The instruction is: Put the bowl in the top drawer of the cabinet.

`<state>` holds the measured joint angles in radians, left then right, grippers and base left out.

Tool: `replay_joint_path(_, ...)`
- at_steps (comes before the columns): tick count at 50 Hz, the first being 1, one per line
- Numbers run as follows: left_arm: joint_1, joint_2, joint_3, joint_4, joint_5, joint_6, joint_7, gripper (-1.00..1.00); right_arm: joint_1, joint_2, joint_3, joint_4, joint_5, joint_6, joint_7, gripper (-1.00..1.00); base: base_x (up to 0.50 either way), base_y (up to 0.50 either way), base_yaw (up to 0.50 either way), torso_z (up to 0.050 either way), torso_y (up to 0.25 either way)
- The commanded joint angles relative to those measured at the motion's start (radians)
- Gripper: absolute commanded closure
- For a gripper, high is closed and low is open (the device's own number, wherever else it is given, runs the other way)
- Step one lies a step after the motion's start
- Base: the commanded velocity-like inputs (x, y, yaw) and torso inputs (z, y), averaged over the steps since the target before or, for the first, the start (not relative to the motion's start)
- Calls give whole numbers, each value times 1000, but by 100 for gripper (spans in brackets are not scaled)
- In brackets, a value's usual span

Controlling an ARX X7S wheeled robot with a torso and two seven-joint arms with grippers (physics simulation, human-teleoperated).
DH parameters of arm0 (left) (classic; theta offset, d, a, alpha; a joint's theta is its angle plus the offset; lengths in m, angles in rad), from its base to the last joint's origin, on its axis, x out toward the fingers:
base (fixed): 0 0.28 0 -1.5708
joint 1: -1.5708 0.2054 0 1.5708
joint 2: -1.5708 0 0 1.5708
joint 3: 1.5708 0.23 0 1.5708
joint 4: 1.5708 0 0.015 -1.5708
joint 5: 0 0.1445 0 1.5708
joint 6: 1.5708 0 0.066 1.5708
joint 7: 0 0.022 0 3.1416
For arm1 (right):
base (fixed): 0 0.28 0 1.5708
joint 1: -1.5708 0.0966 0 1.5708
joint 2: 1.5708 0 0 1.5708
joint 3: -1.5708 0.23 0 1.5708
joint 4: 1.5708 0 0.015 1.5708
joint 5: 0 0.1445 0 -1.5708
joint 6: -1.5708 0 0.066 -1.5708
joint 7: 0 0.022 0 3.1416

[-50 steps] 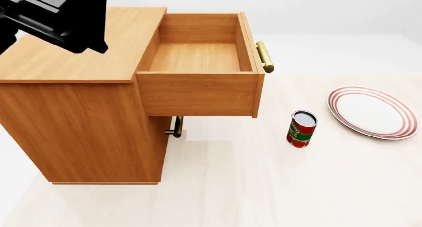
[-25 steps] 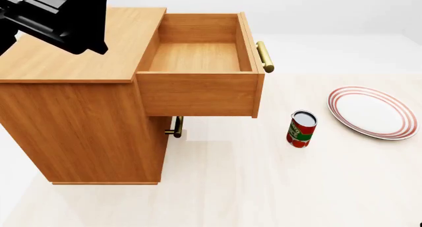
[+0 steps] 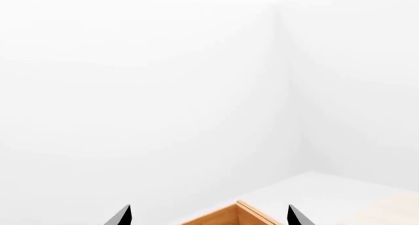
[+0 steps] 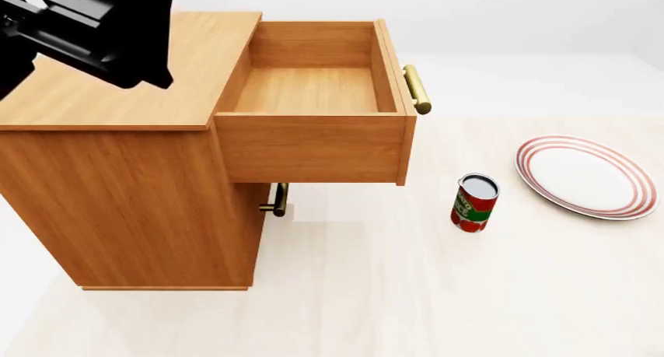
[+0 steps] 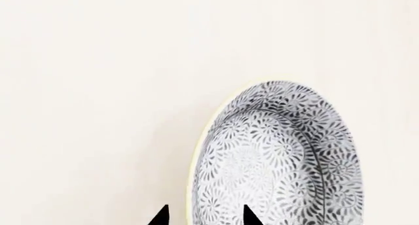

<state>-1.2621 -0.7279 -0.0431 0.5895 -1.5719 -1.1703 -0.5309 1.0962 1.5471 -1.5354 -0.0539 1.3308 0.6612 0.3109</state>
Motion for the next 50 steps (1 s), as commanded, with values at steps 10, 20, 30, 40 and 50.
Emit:
replay_joint_path(10, 12, -3, 9, -5, 7, 11, 4, -100, -8, -27, -11, 12, -70, -13, 41, 100, 0, 0, 0, 0, 0)
replay_joint_path(20, 7, -22, -1, 2, -35, 14, -21, -100, 77, 23, 72, -69, -97, 136, -4, 100, 0, 0, 0, 0, 0)
replay_joint_path(30, 17, -58, -34, 34, -125, 35, -85, -100, 213, 24, 212, -89, -124, 349, -87, 100, 0, 0, 0, 0, 0)
replay_joint_path(40, 24, -102, -66, 63, -207, 60, -152, -100, 356, 24, 360, -206, -228, 625, -238, 100, 0, 0, 0, 0, 1)
replay_joint_path(50, 36, -142, -95, 91, -284, 90, -214, -100, 471, -12, 469, -345, -470, 801, -549, 100, 0, 0, 0, 0, 0)
